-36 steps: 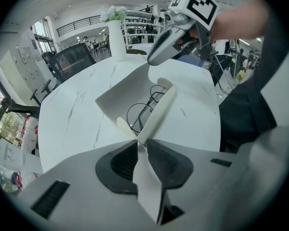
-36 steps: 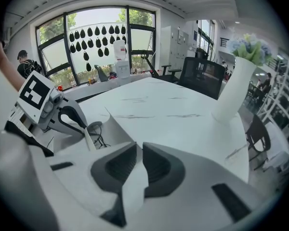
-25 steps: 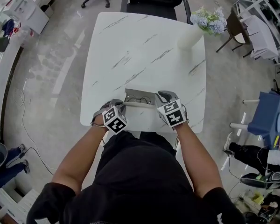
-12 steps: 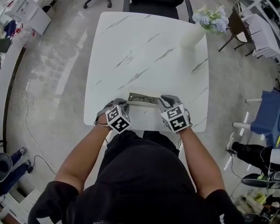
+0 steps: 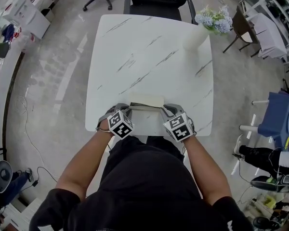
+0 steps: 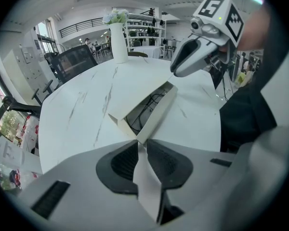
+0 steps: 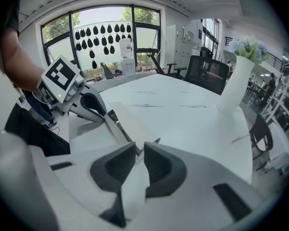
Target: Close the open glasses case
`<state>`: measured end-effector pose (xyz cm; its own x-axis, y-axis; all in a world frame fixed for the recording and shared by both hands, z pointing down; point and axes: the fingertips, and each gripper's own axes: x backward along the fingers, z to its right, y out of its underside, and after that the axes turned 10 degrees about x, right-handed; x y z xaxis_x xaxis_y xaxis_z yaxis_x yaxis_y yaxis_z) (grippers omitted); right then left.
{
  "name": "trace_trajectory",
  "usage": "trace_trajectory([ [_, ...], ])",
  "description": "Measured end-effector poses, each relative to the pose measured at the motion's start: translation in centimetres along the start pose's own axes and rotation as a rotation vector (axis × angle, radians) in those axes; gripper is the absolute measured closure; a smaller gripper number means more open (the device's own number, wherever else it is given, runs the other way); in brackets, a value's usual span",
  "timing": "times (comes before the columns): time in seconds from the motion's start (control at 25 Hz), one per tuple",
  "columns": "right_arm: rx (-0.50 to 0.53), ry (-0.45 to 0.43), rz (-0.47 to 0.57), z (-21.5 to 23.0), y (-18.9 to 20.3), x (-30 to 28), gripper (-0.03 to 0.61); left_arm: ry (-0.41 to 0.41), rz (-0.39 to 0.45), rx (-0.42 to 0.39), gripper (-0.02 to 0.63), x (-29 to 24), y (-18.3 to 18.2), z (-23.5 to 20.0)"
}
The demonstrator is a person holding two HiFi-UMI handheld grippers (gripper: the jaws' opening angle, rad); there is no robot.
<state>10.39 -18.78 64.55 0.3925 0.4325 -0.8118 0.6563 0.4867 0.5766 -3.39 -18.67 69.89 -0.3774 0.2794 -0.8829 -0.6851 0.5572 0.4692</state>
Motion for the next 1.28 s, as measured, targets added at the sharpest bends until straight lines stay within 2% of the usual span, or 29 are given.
trace_trajectory([
  [0.52,0.093,-0.001,-0.097,-1.8,2.1,-1.4,0.525,0.013,0.017,0.007,0.566,0.0,0.0,0.0],
  [0.84,0.083,-0.013,-0.102,-1.7,2.2,-1.6,0.525,0.022,0.025,0.014,0.568,-0.1,0.0,0.0],
  [1.28,0.061,-0.018,-0.078,-2.2,1.0,0.9,0.525,0.013,0.003,-0.044,0.565,1.4,1.1,0.5],
])
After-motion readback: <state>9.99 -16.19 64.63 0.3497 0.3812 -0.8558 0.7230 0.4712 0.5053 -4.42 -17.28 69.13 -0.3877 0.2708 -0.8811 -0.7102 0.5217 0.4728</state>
